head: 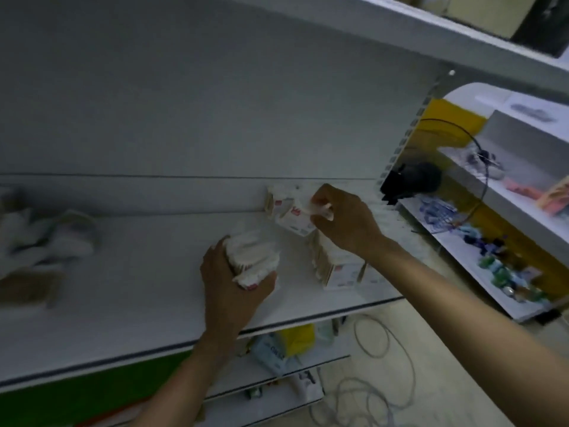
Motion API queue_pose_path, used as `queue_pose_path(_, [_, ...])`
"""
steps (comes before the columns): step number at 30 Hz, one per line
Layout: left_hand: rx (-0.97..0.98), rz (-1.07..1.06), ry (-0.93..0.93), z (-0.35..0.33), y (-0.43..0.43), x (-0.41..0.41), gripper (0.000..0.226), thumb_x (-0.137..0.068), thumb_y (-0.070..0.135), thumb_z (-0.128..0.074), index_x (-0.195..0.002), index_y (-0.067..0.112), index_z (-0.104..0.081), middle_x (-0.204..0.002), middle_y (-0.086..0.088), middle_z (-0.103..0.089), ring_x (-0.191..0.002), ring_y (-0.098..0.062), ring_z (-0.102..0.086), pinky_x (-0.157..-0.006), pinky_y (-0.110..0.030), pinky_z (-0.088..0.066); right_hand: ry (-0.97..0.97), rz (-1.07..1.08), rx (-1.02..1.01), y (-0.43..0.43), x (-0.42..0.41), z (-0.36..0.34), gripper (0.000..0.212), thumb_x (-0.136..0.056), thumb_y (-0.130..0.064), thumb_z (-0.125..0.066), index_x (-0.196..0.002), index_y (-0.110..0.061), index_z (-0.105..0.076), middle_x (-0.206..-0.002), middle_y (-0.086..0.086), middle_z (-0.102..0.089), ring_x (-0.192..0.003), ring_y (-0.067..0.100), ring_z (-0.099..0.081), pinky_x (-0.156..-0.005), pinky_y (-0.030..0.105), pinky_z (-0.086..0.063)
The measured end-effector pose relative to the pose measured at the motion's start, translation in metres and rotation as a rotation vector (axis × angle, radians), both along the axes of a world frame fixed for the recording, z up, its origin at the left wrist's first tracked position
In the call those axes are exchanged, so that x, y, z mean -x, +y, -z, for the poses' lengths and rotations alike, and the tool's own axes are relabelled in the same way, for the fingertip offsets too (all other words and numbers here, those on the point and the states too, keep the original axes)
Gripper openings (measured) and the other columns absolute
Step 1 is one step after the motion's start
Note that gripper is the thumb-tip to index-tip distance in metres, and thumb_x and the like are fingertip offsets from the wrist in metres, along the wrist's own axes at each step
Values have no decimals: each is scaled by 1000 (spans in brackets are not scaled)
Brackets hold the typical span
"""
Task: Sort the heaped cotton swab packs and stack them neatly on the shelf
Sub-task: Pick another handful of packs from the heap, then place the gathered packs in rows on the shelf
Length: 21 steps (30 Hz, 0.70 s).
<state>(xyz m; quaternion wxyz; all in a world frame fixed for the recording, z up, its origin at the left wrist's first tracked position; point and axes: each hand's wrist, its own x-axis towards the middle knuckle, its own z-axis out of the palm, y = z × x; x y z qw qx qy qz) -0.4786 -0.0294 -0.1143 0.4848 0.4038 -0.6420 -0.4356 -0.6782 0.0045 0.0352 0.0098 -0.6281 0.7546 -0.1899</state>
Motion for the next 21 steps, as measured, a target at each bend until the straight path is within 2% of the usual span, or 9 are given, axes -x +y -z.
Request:
queue_pose_path(2, [-8, -7, 34, 4, -2, 3, 84, -61, 46, -88, -128, 10, -53, -126, -6, -59, -117, -26, -58, -98, -50, -46, 61, -79, -33, -29, 14, 4, 27, -88, -21, -62, -114, -16, -56, -115, 4, -62, -102, 24, -58, -78, 29, -43])
queue_pose_path(6, [17, -38, 103, -1, 3, 4, 81, -64, 38, -89, -131, 16, -50, -129, -5, -57, -120, -25, -56, -102, -52, -44, 324, -149, -154, -87, 22, 14, 29, -88, -24, -61, -116, -21, -57, -119, 4, -57, -110, 23, -53, -93, 33, -34])
queue_pose_path(8, [62, -56, 128, -3, 6, 5, 81, -66, 35, -87, -134, 25, -45, -133, 0, -54, -124, -20, -53, -105, -46, -43, 505, -148, -196, -106, 26, 21, 28, -87, -22, -59, -116, -23, -58, -117, 4, -57, -109, 23, -53, -96, 35, -32])
queue_pose_path(9, [89, -70, 120, -5, 8, 6, 80, -66, 34, -85, -134, 34, -43, -133, 7, -53, -124, -15, -53, -106, -38, -43, 555, -155, -214, -112, 28, 25, 28, -87, -20, -58, -115, -24, -59, -116, 3, -59, -107, 22, -55, -97, 34, -31])
queue_pose_path(11, [109, -90, 117, -8, 10, 8, 78, -65, 35, -82, -130, 50, -41, -131, 19, -53, -123, -5, -52, -103, -22, -42, 604, -172, -236, -119, 29, 31, 24, -88, -18, -55, -111, -25, -59, -111, -1, -63, -102, 20, -59, -97, 33, -28])
queue_pose_path(13, [120, -85, 140, -13, 12, 9, 79, -65, 35, -81, -129, 56, -39, -130, 24, -52, -123, -1, -51, -101, -15, -40, 644, -183, -232, -123, 29, 34, 21, -89, -14, -53, -106, -25, -58, -106, -2, -64, -98, 19, -60, -96, 32, -27])
queue_pose_path(17, [144, -86, 156, -15, 13, 13, 80, -67, 37, -84, -128, 59, -37, -130, 28, -51, -122, 6, -50, -99, -11, -40, 702, -221, -247, -125, 27, 36, 21, -87, -9, -53, -104, -22, -57, -104, 1, -64, -95, 21, -60, -97, 33, -28])
queue_pose_path(21, [154, -91, 140, -12, 14, 14, 81, -64, 43, -84, -128, 60, -37, -131, 29, -50, -123, 5, -49, -99, -11, -39, 761, -274, -314, -120, 29, 26, 35, -87, -16, -57, -121, -21, -52, -115, 3, -61, -102, 20, -58, -98, 31, -29])
